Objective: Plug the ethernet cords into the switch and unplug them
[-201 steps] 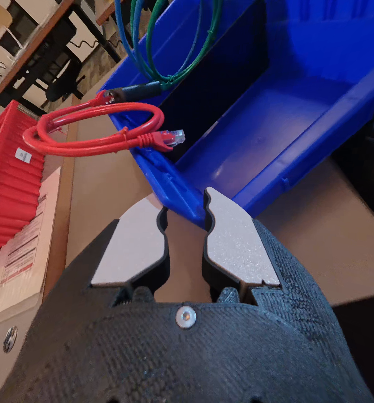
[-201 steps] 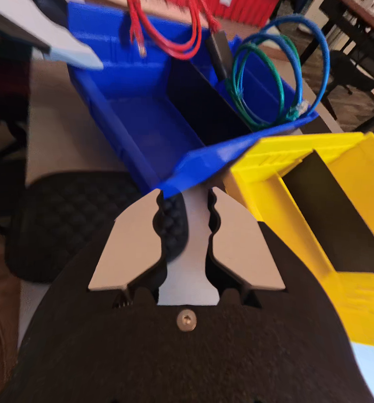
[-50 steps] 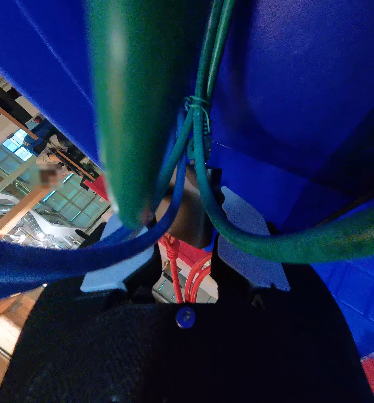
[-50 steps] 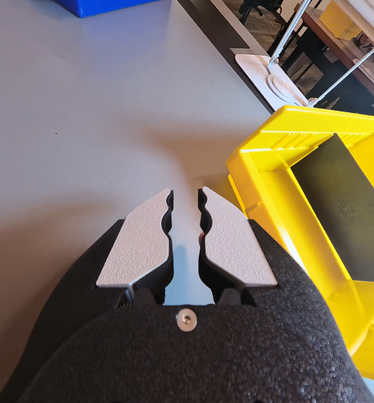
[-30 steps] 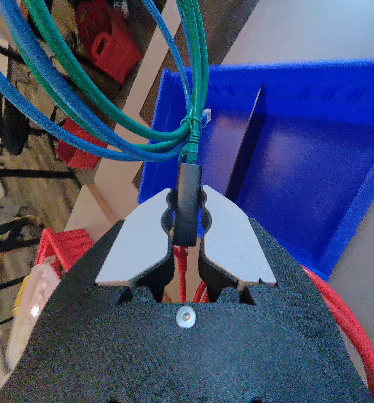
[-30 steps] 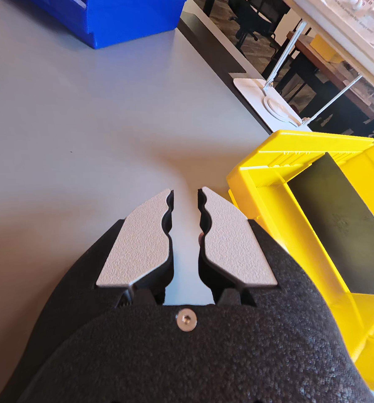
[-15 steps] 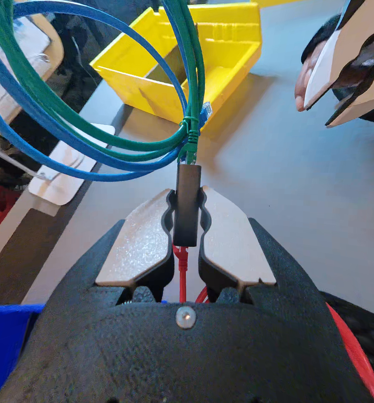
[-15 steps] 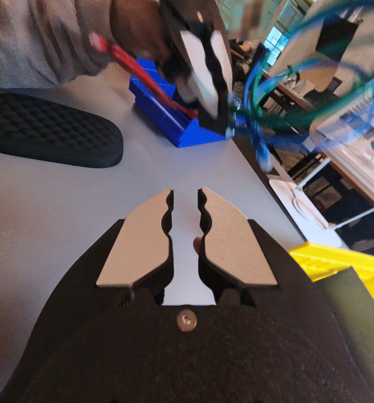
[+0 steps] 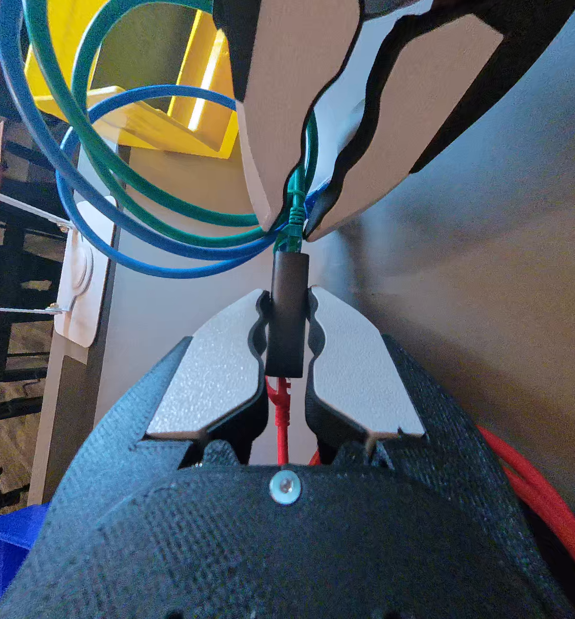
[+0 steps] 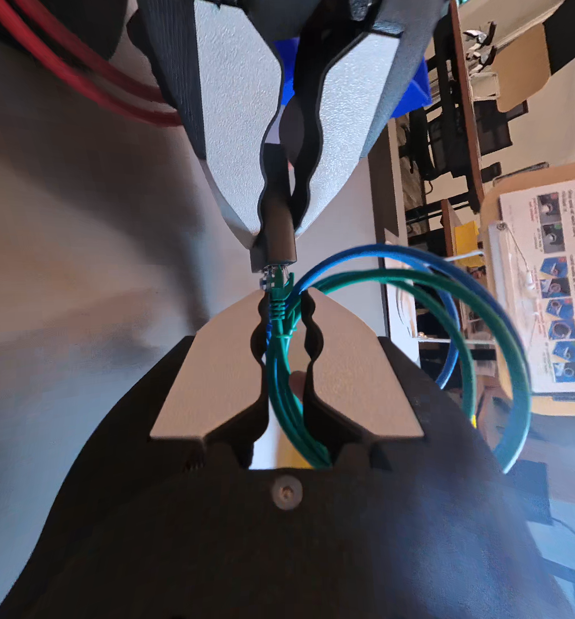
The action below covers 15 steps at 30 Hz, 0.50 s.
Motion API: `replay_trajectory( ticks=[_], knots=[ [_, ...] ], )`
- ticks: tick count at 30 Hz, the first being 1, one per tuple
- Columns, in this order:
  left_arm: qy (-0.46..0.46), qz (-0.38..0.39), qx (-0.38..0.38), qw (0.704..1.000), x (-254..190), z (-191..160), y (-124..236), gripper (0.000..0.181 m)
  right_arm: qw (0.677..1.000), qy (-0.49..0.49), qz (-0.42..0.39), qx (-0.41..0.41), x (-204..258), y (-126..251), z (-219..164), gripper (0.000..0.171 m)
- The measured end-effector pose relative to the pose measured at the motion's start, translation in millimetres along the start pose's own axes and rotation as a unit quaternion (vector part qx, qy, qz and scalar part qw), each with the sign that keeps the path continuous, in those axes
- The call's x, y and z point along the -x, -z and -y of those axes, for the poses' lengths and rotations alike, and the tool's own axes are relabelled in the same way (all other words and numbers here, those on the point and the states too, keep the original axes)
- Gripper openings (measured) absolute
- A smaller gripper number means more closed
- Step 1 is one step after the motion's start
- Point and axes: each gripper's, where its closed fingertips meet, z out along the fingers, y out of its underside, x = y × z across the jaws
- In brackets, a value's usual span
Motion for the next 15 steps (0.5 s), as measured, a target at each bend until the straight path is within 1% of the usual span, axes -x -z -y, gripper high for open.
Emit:
replay_trajectory(
  ticks=[1, 5, 9, 11, 13, 15],
  knots=[
    [-0.006, 0.0, -0.006, 1.0, -4, 0, 1, 0.021, 1.0, 0.004, 0.006, 0.001, 5, -2, 2, 0.017],
    [-0.025, 0.007, -0.015, 1.0, -15, -1, 7, 0.021, 1.0, 0.011, 0.024, -0.012, 19, -4, 9, 0.015],
    [-0.036, 0.0, -0.046, 0.998, -21, -3, 12, 0.021, 0.998, 0.003, 0.046, -0.035, 26, -3, 17, 0.015],
    [-0.038, -0.005, -0.058, 0.998, -24, -4, 12, 0.021, 0.998, 0.013, 0.048, -0.037, 29, -3, 18, 0.014],
    [-0.061, -0.006, -0.069, 0.996, -27, -5, 9, 0.021, 0.998, 0.01, 0.054, -0.039, 32, -3, 18, 0.014],
    [-0.072, -0.012, -0.068, 0.995, -32, -8, 4, 0.021, 0.997, 0.011, 0.062, -0.04, 36, -5, 16, 0.013]
  ],
)
